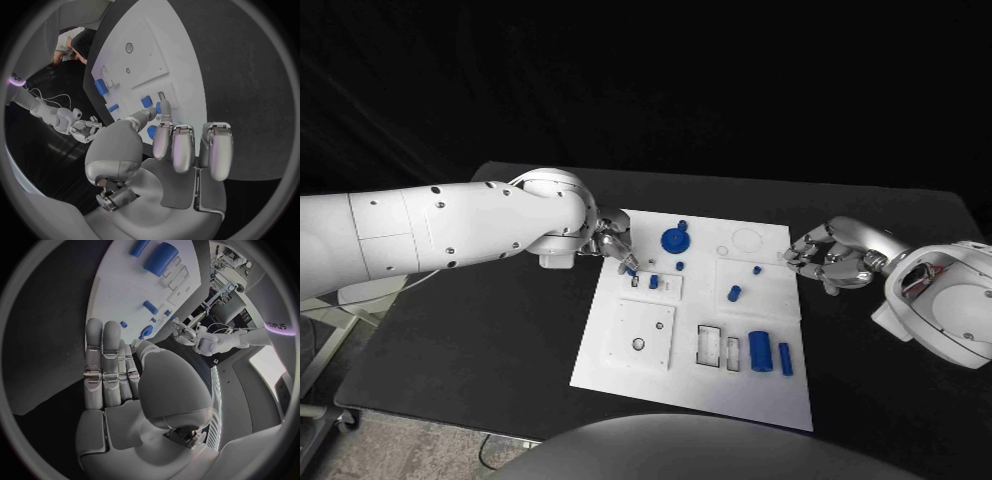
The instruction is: Assemble the parts on the task board
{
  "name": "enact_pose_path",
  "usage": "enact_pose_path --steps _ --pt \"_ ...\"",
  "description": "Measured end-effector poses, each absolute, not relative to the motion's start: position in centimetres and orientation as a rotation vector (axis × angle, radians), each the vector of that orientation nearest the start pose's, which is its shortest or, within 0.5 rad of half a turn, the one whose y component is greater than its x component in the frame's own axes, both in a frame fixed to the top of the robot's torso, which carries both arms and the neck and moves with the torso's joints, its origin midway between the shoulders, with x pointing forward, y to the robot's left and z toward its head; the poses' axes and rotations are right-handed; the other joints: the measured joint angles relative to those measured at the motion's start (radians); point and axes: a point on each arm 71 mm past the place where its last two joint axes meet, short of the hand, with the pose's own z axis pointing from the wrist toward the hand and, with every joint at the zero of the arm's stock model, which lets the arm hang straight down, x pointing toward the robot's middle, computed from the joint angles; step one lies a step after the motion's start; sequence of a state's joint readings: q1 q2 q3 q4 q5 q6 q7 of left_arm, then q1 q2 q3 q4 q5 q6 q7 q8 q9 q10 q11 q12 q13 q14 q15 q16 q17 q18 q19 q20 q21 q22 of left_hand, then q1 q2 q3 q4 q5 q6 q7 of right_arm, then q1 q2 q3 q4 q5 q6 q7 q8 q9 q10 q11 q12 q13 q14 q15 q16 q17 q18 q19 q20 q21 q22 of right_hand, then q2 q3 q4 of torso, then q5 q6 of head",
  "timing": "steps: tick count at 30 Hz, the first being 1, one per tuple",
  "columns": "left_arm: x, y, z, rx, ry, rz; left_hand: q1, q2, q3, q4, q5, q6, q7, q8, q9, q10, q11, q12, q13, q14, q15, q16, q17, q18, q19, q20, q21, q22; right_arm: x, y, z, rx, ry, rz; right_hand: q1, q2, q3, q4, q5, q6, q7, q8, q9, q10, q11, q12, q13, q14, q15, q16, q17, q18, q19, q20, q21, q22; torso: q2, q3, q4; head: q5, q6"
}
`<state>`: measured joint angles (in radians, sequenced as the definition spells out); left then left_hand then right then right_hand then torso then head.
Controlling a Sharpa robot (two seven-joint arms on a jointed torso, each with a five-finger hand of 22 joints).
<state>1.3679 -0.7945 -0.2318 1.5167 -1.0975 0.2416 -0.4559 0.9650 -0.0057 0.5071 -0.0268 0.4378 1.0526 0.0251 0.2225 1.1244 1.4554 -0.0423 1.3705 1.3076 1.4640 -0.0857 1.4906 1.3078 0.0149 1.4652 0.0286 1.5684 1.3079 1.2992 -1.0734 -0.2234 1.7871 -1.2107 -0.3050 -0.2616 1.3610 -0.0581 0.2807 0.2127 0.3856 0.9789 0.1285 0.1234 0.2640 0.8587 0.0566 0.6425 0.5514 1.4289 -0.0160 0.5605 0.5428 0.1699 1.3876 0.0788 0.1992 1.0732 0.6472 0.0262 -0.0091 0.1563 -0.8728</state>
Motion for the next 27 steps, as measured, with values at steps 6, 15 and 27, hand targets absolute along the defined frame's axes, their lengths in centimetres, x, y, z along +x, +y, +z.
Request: enact_pose_path --steps 6,15,27 --pt "47.3 20.0 -22.1 0.078 2.409 -0.36 -0.009 -0.001 0.006 0.0 0.001 0.0 0.0 -0.004 -0.002 0.0 0.0 -0.004 0.0 0.0 0.0 -0.004 0.0 0.0 0.0 0.0 0.0 0.0 42.4 -24.5 -19.7 0.118 1.909 0.6 0.0 0.0 0.0 0.0 0.0 0.0 0.0 0.004 0.0 0.0 0.0 0.0 -0.005 0.0 0.0 0.0 0.0 0.0 0.0 0.0 0.0 0.001 0.0 0.0001 0.0002 0.003 0.0" --pt "46.8 19.8 -23.2 0.068 2.421 -0.37 -0.018 0.003 0.009 0.003 0.001 0.001 0.002 -0.01 -0.008 -0.004 0.004 -0.015 0.0 0.0 0.0 -0.008 0.0 0.0 0.0 0.0 0.0 0.0 42.4 -24.4 -19.7 0.114 1.915 0.601 0.0 0.0 0.003 -0.003 0.0 0.004 0.004 0.004 0.001 0.0 0.0 -0.005 -0.01 -0.004 -0.004 0.004 0.001 0.0 -0.004 0.004 0.0 0.002 0.0 -0.0003 0.0002 0.002 0.0" --pt "46.7 19.8 -23.3 0.058 2.416 -0.374 -0.02 0.001 0.014 -0.003 0.001 0.002 0.002 -0.015 -0.011 -0.007 0.0 -0.015 0.0 0.0 0.0 -0.015 0.0 0.0 0.0 0.0 0.0 0.0 42.4 -24.4 -19.9 0.115 1.923 0.597 0.0 0.0 0.003 -0.003 0.004 0.004 0.004 0.008 0.002 0.003 0.003 -0.005 -0.012 -0.007 0.0 0.004 0.001 0.0 -0.003 0.004 0.0 0.003 -0.001 0.0 0.0002 0.001 0.0"
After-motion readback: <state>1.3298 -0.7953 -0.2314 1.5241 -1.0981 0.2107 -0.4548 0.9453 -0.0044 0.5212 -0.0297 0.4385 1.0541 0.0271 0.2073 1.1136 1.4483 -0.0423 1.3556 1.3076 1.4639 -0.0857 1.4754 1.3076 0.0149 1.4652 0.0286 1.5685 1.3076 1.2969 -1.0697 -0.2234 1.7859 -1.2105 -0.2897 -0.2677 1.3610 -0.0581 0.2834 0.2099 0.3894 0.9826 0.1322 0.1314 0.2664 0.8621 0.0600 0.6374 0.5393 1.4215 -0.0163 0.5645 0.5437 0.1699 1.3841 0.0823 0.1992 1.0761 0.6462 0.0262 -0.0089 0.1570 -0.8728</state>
